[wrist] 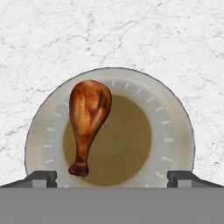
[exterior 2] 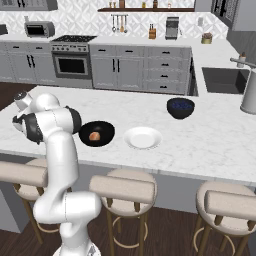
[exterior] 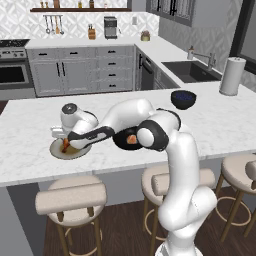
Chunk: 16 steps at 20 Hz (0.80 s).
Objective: Pick the chicken drumstick and onion from their plates and place them in the bowl. Then put the bowl in the fridge.
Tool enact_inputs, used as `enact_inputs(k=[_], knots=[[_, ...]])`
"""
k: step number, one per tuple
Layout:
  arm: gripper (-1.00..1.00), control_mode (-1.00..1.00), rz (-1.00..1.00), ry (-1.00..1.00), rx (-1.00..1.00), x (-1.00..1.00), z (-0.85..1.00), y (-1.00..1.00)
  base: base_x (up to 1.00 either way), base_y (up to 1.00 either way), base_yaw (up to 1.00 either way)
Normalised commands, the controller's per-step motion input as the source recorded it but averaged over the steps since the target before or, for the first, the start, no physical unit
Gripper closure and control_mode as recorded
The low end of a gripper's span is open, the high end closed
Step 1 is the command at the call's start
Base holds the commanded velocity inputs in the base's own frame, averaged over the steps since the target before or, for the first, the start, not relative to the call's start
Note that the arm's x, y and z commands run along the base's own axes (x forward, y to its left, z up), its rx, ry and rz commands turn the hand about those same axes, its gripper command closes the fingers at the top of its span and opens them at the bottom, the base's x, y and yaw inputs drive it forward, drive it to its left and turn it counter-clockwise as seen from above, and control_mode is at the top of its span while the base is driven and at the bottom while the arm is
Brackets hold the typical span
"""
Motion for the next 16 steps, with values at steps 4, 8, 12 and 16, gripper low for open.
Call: enact_inputs(k=[4, 8, 12, 16], knots=[[-1.0, -1.0, 0.0, -0.01, 0.0, 0.25, -0.16, 0.12, 0.0, 0.0, 0.0], [-1.0, -1.0, 0.0, -0.01, 0.0, 0.19, -0.18, 0.11, 0.0, 0.0, 0.0], [-1.0, -1.0, 0.0, -0.02, 0.0, 0.15, -0.15, 0.04, 0.0, 0.0, 0.0], [-1.0, -1.0, 0.0, -0.05, 0.0, 0.18, -0.19, 0.07, 0.0, 0.0, 0.0]])
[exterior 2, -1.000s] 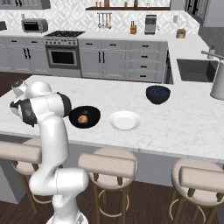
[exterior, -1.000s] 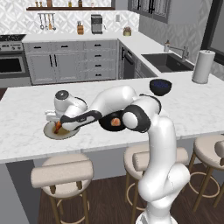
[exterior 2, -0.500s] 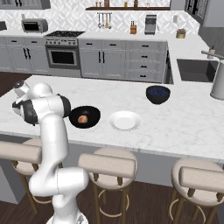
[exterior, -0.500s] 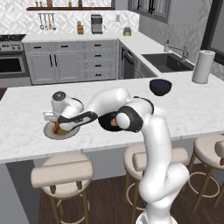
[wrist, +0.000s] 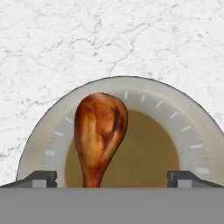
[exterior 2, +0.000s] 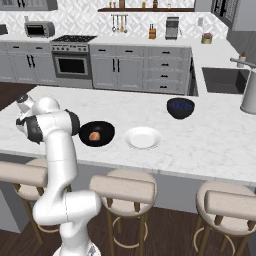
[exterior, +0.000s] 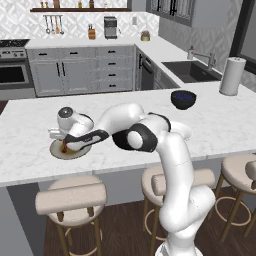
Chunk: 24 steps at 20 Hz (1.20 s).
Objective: Pick the chicken drumstick and onion from their plates and place them in the bowl. Then put the bowl in the fridge.
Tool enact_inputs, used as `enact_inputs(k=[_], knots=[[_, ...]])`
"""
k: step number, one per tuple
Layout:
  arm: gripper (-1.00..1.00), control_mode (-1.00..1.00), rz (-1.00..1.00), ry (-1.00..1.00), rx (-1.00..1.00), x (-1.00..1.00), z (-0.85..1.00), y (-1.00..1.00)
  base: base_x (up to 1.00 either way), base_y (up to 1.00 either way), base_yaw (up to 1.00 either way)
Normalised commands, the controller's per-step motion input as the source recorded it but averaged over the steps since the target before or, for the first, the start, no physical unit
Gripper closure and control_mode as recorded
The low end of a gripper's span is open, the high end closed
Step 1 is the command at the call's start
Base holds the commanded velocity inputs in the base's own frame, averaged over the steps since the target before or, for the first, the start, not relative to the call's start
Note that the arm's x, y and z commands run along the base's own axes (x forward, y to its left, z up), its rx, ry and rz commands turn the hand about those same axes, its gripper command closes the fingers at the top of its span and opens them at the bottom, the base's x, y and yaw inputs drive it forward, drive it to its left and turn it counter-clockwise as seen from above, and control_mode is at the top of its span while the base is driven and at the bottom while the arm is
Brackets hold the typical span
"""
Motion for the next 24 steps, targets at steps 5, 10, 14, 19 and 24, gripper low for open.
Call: enact_inputs(k=[5, 10, 14, 19, 24], knots=[[-1.0, -1.0, 0.0, -0.03, 0.0, 0.08, -0.25, 0.01, 0.0, 0.0, 0.0], [-1.0, -1.0, 0.0, -0.03, 0.0, 0.05, -0.24, 0.0, 0.0, 0.0, 0.0], [-1.0, -1.0, 0.0, -0.02, 0.0, 0.22, -0.19, 0.04, 0.0, 0.0, 0.0], [-1.0, -1.0, 0.0, -0.01, 0.0, 0.28, -0.08, 0.08, 0.0, 0.0, 0.0], [-1.0, -1.0, 0.0, 0.0, 0.0, 0.28, -0.01, 0.18, 0.0, 0.0, 0.0]])
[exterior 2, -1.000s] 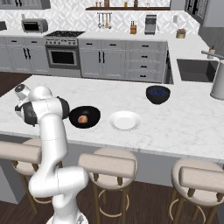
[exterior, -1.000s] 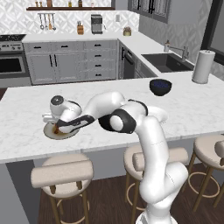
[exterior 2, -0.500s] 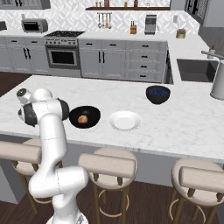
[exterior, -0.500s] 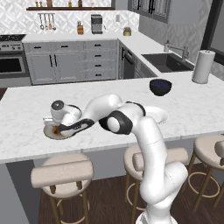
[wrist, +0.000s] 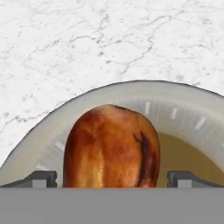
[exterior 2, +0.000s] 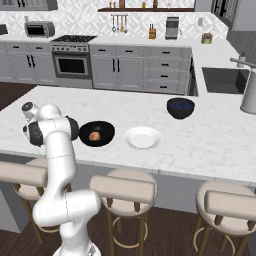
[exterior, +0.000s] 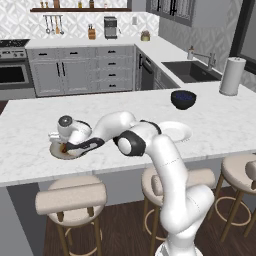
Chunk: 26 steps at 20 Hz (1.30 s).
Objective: Pick the chicken drumstick and onion from their plates and place them in the bowl. Then put the bowl in the fridge.
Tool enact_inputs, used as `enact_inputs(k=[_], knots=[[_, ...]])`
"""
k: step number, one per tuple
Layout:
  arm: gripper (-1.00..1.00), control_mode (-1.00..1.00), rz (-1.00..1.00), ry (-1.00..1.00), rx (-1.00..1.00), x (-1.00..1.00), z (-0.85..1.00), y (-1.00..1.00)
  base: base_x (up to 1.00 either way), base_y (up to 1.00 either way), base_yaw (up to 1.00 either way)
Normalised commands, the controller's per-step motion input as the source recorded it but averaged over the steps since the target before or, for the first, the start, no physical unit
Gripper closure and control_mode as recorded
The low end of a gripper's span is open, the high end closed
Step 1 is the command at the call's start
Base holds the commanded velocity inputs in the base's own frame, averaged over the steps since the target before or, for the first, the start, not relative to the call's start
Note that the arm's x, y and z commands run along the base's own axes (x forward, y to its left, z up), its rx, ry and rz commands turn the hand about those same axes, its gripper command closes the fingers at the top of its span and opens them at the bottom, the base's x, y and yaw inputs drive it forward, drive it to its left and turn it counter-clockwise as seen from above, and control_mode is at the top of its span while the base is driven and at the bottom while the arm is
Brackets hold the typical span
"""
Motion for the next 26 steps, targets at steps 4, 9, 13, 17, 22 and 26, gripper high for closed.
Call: enact_inputs(k=[4, 9, 13, 17, 22, 26], knots=[[-1.0, -1.0, 0.0, 0.0, 0.0, 0.19, -0.04, 0.18, 0.0, 0.0, 0.0], [1.0, -1.0, 0.0, 0.0, -0.01, 0.02, -0.33, 0.08, 0.0, 0.0, 0.0], [1.0, -1.0, 0.0, 0.0, 0.0, 0.0, -0.09, 0.06, 0.0, 0.0, 0.0], [1.0, -1.0, 0.0, -0.01, 0.0, -0.04, -0.05, -0.16, 0.0, 0.0, 0.0], [1.0, -1.0, 0.0, 0.0, 0.0, -0.35, 0.51, -0.67, 0.0, 0.0, 0.0], [1.0, -1.0, 0.0, 0.0, 0.02, -0.51, 0.96, -0.82, 0.0, 0.0, 0.0]])
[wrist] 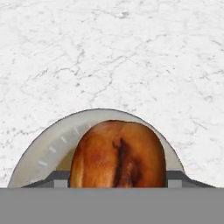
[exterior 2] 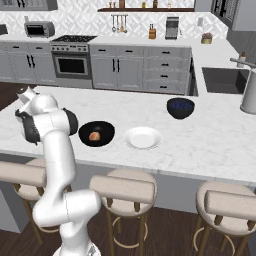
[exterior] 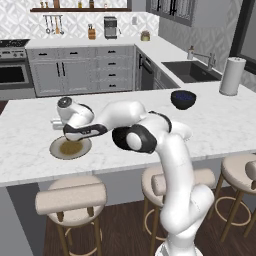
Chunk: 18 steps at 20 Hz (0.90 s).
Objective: Pick the chicken drumstick and onion from their plates and place them in the bowl. Then put the bowl in the fridge.
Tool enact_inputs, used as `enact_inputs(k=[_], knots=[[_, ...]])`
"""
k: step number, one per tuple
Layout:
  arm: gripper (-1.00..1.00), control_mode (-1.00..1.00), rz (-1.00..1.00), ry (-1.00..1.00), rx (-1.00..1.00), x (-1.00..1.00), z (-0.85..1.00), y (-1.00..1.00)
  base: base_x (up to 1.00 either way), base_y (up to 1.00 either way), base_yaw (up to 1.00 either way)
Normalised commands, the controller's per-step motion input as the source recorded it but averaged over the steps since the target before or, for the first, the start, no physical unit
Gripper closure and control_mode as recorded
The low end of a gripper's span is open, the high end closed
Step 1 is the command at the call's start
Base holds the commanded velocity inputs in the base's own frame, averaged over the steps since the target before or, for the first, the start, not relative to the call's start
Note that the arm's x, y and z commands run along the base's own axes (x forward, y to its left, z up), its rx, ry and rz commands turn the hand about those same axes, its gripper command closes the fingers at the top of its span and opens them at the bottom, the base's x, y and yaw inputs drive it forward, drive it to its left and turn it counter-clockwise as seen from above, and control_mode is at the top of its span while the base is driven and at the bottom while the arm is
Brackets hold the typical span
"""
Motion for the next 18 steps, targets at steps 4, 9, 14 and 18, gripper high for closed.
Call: enact_inputs(k=[4, 9, 14, 18], knots=[[1.0, -1.0, 0.0, 0.0, 0.0, -0.53, 0.9, -0.74, 0.0, 0.0, 0.0], [1.0, -1.0, 0.0, 0.09, 0.03, -0.43, 0.82, -0.83, 0.0, 0.0, 0.0], [1.0, -1.0, 0.0, 0.1, 0.02, -0.24, 0.51, -0.73, 0.0, 0.0, 0.0], [1.0, -1.0, 0.0, 0.1, 0.0, -0.14, 0.27, -0.75, 0.0, 0.0, 0.0]])
